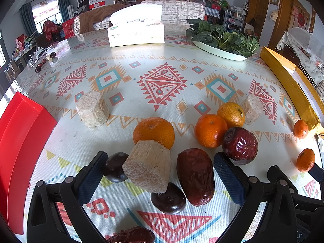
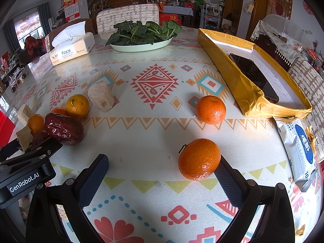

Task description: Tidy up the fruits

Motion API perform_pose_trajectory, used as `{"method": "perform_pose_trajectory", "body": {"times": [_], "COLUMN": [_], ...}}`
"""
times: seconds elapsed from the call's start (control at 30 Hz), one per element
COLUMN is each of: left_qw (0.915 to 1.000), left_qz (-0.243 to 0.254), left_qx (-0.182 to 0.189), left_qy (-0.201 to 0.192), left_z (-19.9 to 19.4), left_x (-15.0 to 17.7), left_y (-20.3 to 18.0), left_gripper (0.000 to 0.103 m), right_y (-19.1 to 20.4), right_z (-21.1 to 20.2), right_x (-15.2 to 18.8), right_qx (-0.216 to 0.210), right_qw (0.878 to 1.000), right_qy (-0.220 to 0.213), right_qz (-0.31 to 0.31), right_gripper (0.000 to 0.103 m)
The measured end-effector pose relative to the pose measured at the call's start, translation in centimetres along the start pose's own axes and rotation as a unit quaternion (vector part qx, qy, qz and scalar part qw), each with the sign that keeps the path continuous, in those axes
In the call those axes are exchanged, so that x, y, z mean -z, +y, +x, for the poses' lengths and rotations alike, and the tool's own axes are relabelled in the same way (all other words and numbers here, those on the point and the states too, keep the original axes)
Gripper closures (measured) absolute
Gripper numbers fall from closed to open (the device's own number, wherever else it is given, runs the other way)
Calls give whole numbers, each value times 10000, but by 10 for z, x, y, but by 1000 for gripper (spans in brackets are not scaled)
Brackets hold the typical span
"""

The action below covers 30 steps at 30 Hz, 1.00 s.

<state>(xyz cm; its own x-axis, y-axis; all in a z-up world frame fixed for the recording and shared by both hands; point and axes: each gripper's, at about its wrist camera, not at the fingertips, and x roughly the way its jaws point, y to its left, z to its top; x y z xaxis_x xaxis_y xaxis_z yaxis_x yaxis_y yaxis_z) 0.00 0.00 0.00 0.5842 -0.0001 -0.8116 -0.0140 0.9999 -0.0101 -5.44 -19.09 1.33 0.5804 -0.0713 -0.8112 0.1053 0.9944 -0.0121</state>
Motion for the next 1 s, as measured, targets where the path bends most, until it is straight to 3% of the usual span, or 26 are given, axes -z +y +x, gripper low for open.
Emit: {"method": "perform_pose_trajectory", "body": {"times": [0.17,0.53,0.83,0.93,1.0], "left_qw": [9999,9985,9988,9984,9976], "left_qz": [68,347,205,-126,-265], "left_qx": [58,242,230,486,631], "left_qy": [67,338,390,262,-113], "left_z": [0,-6,-9,-24,-48], "left_x": [0,5,7,9,9], "left_y": [1,2,9,27,44], "left_gripper": [0,0,0,0,0], "right_y": [0,0,1,1,-1], "right_z": [0,-7,-8,-10,-13], "right_x": [0,6,10,11,12], "right_qx": [-28,-136,-165,-206,-217], "right_qw": [10000,9984,9986,9987,9984], "right_qy": [29,521,428,366,426], "right_qz": [-22,-149,-256,-303,-303], "right_gripper": [0,0,0,0,2]}}
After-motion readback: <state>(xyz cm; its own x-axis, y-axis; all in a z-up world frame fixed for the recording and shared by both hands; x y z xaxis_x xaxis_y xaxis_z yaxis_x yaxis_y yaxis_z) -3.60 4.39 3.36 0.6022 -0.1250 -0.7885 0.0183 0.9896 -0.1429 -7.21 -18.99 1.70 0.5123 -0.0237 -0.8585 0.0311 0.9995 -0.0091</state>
